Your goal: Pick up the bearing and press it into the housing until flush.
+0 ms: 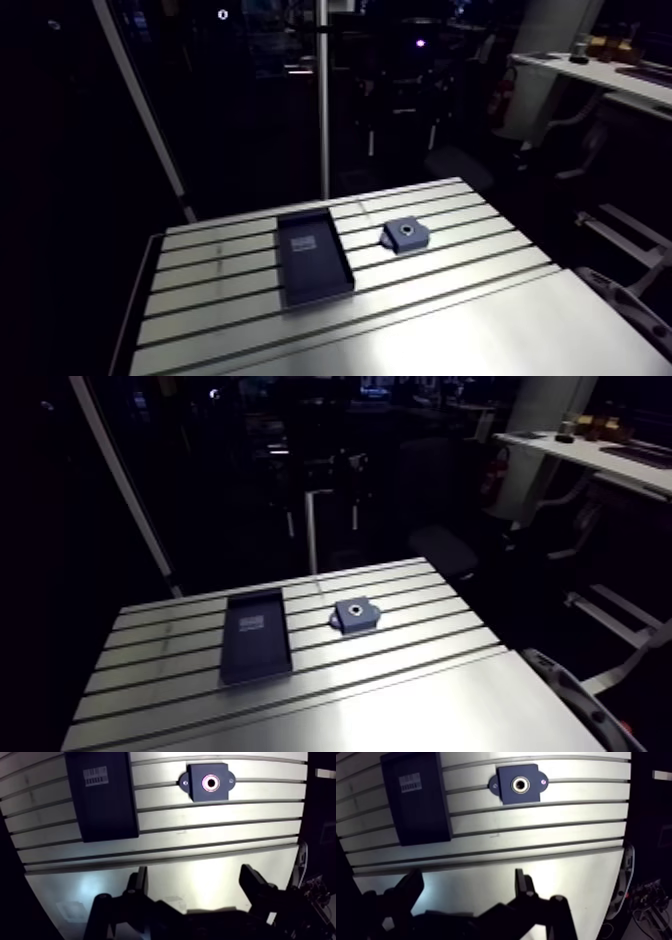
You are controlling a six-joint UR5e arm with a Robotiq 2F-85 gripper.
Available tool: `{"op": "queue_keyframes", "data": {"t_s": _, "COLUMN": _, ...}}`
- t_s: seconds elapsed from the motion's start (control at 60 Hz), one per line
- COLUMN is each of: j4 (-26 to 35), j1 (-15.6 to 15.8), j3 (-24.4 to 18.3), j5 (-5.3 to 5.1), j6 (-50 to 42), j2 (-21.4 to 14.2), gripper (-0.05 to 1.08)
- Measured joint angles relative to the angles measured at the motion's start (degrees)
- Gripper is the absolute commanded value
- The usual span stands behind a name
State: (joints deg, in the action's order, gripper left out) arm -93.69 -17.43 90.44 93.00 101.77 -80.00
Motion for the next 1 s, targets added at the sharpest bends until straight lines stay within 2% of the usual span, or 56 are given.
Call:
{"op": "queue_keyframes", "data": {"t_s": 0.467, "j4": 3.6, "j1": 2.8, "j3": -2.2, "j5": -0.3, "j6": -0.6, "j2": -5.7, "gripper": 0.01}}
{"op": "queue_keyframes", "data": {"t_s": 1.0, "j4": 6.2, "j1": 5.0, "j3": -3.0, "j5": -0.86, "j6": -0.3, "j2": -8.6, "gripper": 0.01}}
